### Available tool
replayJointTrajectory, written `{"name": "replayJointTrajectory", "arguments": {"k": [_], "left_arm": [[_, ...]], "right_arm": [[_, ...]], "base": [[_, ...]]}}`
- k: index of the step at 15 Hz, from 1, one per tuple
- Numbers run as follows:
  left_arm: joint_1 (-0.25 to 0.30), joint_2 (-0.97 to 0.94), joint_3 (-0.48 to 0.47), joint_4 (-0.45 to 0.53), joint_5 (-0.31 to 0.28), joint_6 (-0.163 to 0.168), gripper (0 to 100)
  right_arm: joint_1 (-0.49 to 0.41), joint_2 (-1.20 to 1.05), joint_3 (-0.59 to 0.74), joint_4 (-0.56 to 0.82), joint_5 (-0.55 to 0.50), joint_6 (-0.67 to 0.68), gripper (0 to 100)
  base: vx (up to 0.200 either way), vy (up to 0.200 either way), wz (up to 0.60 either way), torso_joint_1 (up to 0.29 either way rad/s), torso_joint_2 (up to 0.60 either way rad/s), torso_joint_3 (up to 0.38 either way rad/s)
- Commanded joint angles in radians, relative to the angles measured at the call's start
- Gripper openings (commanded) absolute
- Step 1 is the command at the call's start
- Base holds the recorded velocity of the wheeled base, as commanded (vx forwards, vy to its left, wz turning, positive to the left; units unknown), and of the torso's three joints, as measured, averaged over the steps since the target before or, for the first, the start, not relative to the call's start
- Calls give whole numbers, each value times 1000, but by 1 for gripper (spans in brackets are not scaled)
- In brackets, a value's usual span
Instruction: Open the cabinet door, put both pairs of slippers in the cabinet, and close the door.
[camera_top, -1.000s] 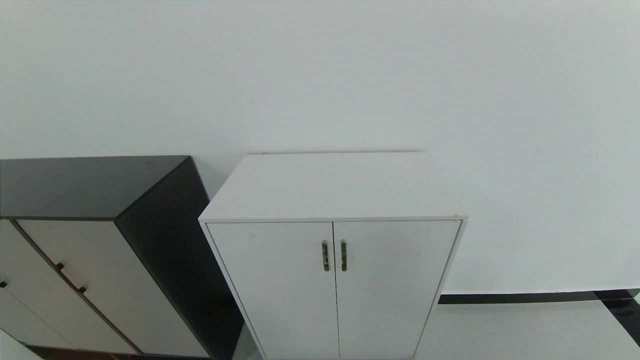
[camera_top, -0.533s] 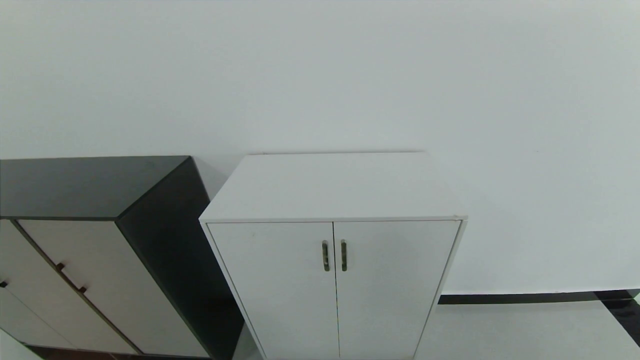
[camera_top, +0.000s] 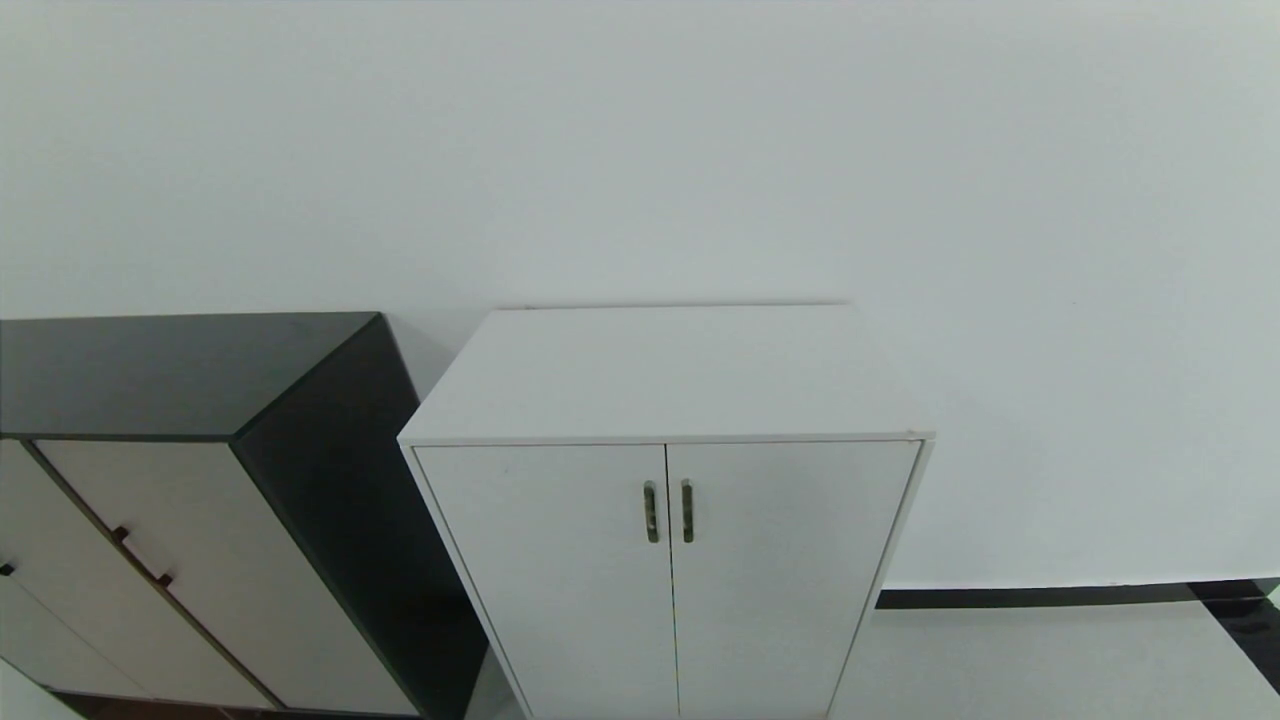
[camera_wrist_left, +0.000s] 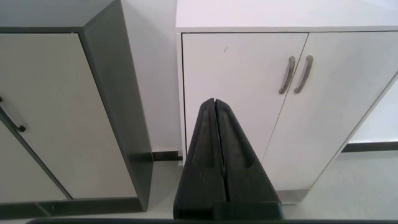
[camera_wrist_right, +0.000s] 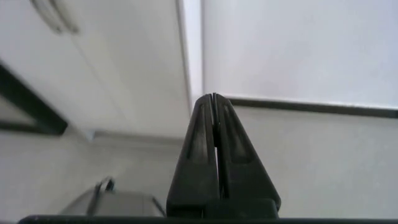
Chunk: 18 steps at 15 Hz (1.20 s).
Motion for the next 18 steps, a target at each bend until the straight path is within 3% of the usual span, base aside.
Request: {"name": "replayJointTrajectory", "arguments": {"k": [1, 3, 6, 7, 8, 10, 11, 15, 18], "left_arm": [[1, 1, 0, 1, 0, -1, 0], [1, 1, 0, -1, 0, 2, 0], [1, 1, 0, -1, 0, 3, 0], [1, 1, 0, -1, 5, -3, 0], [1, 1, 0, -1, 3, 2, 0], [1, 1, 0, -1, 0, 6, 0], [1, 1, 0, -1, 0, 6, 0], [1, 1, 0, -1, 0, 6, 0], [-1, 1, 0, -1, 0, 6, 0]], "right_arm": [[-27, -87, 0, -1, 2, 12, 0], [-8, -86, 0, -2, 39, 49, 0], [-8, -86, -3, 1, 7, 23, 0], [-140, -107, -3, 2, -32, -2, 0], [-156, -100, -3, 2, -33, 7, 0], [-143, -107, 0, -2, -15, 49, 0], [-70, -167, 0, -2, 19, 44, 0], [-93, -184, 0, 2, 54, -2, 0], [-94, -183, 0, -2, 11, 50, 0]], "base": [[0, 0, 0, 0, 0, 0], [0, 0, 0, 0, 0, 0], [0, 0, 0, 0, 0, 0], [0, 0, 0, 0, 0, 0], [0, 0, 0, 0, 0, 0], [0, 0, 0, 0, 0, 0], [0, 0, 0, 0, 0, 0], [0, 0, 0, 0, 0, 0], [0, 0, 0, 0, 0, 0]]}}
